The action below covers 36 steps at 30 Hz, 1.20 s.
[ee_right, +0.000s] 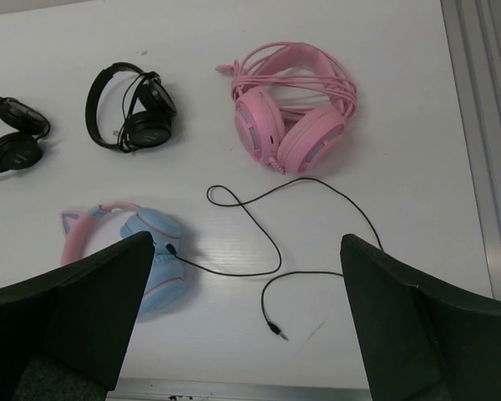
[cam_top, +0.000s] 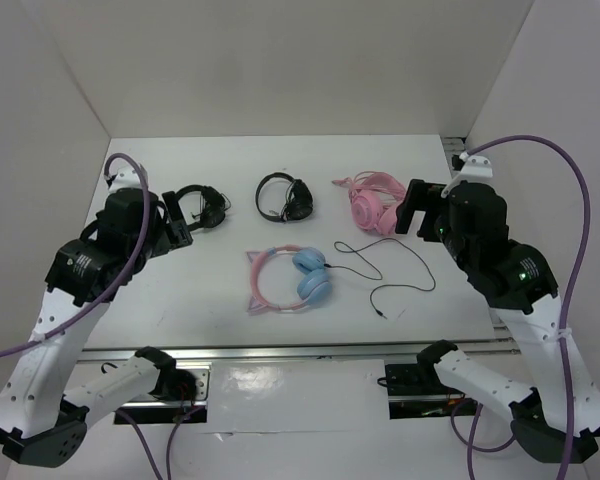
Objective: Wrap the headphones
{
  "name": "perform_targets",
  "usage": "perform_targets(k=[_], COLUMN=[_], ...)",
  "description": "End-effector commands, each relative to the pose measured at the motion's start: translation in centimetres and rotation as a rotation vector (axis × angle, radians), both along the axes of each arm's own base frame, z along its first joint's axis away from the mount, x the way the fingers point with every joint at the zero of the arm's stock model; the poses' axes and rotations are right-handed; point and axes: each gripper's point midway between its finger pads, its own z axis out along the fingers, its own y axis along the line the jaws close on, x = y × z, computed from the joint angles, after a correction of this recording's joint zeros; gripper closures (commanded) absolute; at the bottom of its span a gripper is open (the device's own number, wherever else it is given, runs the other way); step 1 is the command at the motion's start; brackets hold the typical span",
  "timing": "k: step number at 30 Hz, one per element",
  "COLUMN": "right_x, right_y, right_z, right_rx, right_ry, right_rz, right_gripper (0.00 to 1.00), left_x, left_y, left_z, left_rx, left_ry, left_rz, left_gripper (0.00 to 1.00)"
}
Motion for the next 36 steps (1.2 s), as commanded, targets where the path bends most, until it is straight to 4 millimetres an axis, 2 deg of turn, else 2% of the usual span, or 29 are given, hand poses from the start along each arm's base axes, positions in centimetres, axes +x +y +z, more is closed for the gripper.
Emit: perform_targets(k=[1,3,4,5,6,7,9,10,11,12,13,14,15,17,18,19,22,24,25,26,27,30,31,36], right_x=[0.7,0.8,0.8,0.8,0.4,0.4,-0.2,-0.9,-0.7,-0.4,-0.1,0.2,0.5,1.3,1.5,1.4,1.2,1.0,0.8,0.6,0.5,0.3,0.3,0.2], right_y=[0.6,0.9,1.0,1.1,1.4,1.9,3.4,3.5,3.6,3.7,3.7,3.8,4.0,4.9,5.3,5.9,7.5,7.6,7.8,7.7,7.6,7.7,7.9,8.0], right_z=[1.7,1.6,1.6,1.6,1.9,2.6,2.5,3.2,3.6,2.2,2.0,0.8,0.0,-1.9,-1.9,-3.0,-4.1,-4.1,-4.7,-4.4,-4.7,-4.6,-4.4,-4.0], right_rx=[0.044,0.058,0.075,0.11,0.131,0.16,0.205,0.231,0.246,0.244,0.248,0.231,0.22,0.209,0.222,0.233,0.26,0.27,0.277,0.281,0.281,0.287,0.293,0.29], right_ry=[-0.083,-0.084,-0.082,-0.091,-0.109,-0.145,-0.167,-0.213,-0.25,-0.217,-0.209,-0.17,-0.143,-0.074,-0.071,-0.043,-0.022,-0.038,-0.019,-0.03,-0.029,-0.037,-0.043,-0.052], right_rz=[0.008,0.015,0.009,-0.002,0.024,0.05,0.139,0.16,0.163,0.158,0.141,0.138,0.136,0.149,0.157,0.183,0.262,0.274,0.28,0.282,0.282,0.291,0.301,0.314], right_gripper=[0.0,0.0,0.0,0.0,0.0,0.0,0.0,0.0,0.0,0.0,0.0,0.0,0.0,0.0,0.0,0.0,0.0,0.0,0.0,0.0,0.0,0.0,0.0,0.0], left_x=[0.3,0.6,0.7,1.1,1.4,1.3,2.1,2.5,2.3,3.0,3.1,2.8,3.2,3.7,3.7,3.9,4.8,4.7,4.9,4.9,4.3,3.8,3.4,3.0], left_y=[0.2,-0.3,-1.1,-1.8,-2.6,-4.3,-6.5,-7.3,-9.2,-10.6,-11.6,-13.2,-14.3,-16.1,-16.6,-16.8,-17.0,-16.5,-16.4,-16.2,-15.8,-15.7,-15.2,-15.0], left_z=[0.1,-0.3,-1.1,-0.7,-1.4,-2.6,-2.8,-3.5,-5.5,-5.8,-6.9,-7.9,-10.4,-12.1,-13.4,-15.6,-17.7,-20.0,-20.6,-21.3,-23.0,-25.2,-26.7,-29.9], left_rx=[0.006,-0.005,-0.022,-0.049,-0.065,-0.115,-0.178,-0.212,-0.246,-0.286,-0.296,-0.298,-0.284,-0.283,-0.257,-0.231,-0.206,-0.166,-0.16,-0.158,-0.147,-0.124,-0.097,-0.099], left_ry=[-0.023,-0.012,0.019,-0.001,0.022,0.063,0.038,0.054,0.11,0.098,0.124,0.159,0.23,0.285,0.318,0.378,0.397,0.426,0.42,0.425,0.463,0.497,0.528,0.554], left_rz=[0.005,-0.013,-0.045,-0.068,-0.095,-0.167,-0.252,-0.265,-0.323,-0.339,-0.348,-0.383,-0.384,-0.394,-0.385,-0.353,-0.304,-0.26,-0.253,-0.236,-0.217,-0.206,-0.193,-0.165], left_gripper=[0.0,0.0,0.0,0.0,0.0,0.0,0.0,0.0,0.0,0.0,0.0,0.0,0.0,0.0,0.0,0.0,0.0,0.0,0.0,0.0,0.0,0.0,0.0,0.05])
